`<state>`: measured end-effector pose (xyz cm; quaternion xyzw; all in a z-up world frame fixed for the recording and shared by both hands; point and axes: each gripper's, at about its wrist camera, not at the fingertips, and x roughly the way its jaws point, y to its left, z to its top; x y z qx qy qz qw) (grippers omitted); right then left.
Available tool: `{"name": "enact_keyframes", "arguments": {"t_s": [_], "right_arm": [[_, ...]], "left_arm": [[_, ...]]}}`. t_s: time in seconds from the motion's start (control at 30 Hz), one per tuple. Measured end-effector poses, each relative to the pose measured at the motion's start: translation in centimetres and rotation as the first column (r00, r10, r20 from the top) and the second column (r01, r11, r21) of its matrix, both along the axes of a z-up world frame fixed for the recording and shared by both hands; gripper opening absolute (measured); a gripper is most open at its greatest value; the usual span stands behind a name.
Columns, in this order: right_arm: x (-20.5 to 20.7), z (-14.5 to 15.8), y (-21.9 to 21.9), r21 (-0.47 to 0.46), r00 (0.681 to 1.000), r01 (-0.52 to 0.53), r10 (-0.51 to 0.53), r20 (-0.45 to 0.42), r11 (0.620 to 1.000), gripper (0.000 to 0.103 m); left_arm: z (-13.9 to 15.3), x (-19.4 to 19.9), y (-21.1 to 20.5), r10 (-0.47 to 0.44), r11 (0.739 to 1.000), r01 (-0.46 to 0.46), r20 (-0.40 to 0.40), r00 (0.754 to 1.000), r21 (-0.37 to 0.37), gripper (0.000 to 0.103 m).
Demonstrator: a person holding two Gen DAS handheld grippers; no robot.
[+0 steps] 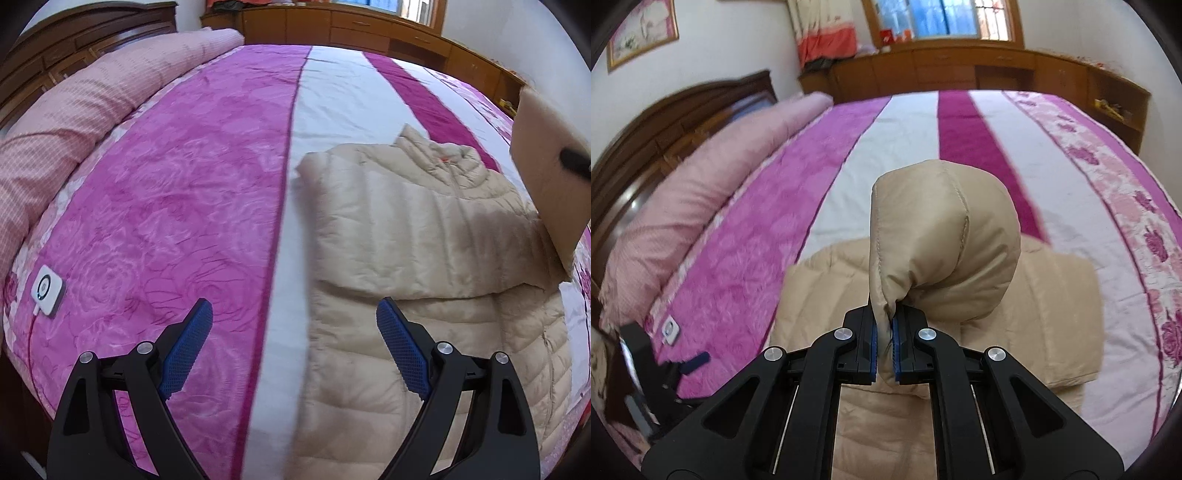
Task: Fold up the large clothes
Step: 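Grasp the sleeve cuff with the right tool and fold it across the body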
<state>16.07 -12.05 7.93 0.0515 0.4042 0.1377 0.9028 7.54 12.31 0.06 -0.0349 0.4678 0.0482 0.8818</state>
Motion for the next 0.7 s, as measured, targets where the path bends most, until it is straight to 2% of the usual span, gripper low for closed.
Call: {"name": "enact_keyframes", "arguments": {"t_s": [0.13, 0.37, 0.43, 0.53, 0.6, 0.7], "right_arm": [[0.8, -3.1, 2.6, -0.040, 0.999, -0.029, 0.027, -0.044, 0.999, 0.007], [2.3, -8.7, 6.4, -0.025, 0.989, -0.078, 0.074, -0.130, 0.997, 0.008], [2.6, -10.0, 7.2, -0.022, 0.986, -0.092, 0.088, -0.143, 0.995, 0.013], [2.7, -10.8, 7.1, 0.022, 0.984, -0.090, 0.093, -0.149, 0.996, 0.027], [2.5, -10.7, 6.9, 0.065, 0.984, -0.091, 0.100, -0.147, 0.994, 0.046], [1.3, -9.5, 6.1, 0.100, 0.984, -0.110, 0.123, -0.133, 0.989, 0.059]], "left_arm": [[-0.4, -0.1, 1.3, 0.020, 1.000, -0.020, -0.003, 1.000, -0.008, 0.087], [-0.8, -0.1, 2.2, 0.023, 1.000, -0.023, -0.012, 1.000, -0.003, 0.087], [-0.7, -0.1, 2.3, 0.020, 1.000, -0.020, -0.009, 1.000, -0.002, 0.087], [-0.6, -0.1, 2.3, 0.016, 1.000, -0.016, -0.002, 1.000, 0.000, 0.087], [-0.6, 0.1, 2.3, 0.016, 1.000, -0.016, 0.003, 1.000, -0.003, 0.087], [-0.6, 0.2, 2.2, 0.016, 1.000, -0.016, 0.003, 1.000, -0.020, 0.087]]}}
